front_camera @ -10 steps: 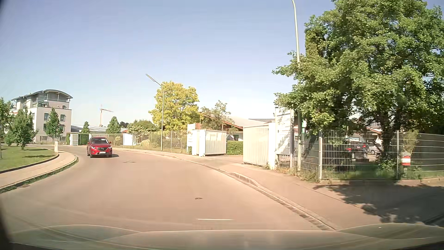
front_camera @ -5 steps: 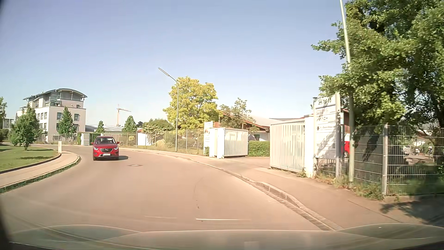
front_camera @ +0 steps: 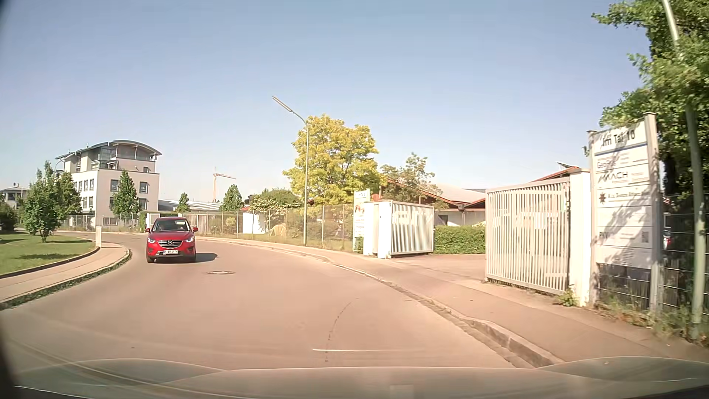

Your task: Follow the waypoints while adhering to traffic rules and regulations

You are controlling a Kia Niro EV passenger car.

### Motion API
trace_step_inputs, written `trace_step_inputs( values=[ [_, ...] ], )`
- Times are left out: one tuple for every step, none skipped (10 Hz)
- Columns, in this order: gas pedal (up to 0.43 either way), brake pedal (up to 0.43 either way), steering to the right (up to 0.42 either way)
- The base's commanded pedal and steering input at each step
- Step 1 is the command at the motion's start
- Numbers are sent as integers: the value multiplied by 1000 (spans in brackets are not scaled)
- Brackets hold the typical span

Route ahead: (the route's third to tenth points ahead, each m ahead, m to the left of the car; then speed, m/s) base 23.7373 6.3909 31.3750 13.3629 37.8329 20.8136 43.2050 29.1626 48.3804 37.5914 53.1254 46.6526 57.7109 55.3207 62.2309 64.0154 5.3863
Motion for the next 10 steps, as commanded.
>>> trace_step_inputs(
  values=[
    [59,0,-100],
    [59,0,-100],
    [59,0,-101],
    [59,0,-101],
    [59,0,-101],
    [67,0,-101],
    [67,0,-101],
    [87,0,-101],
    [87,0,-101],
    [110,0,-101]
  ],
)
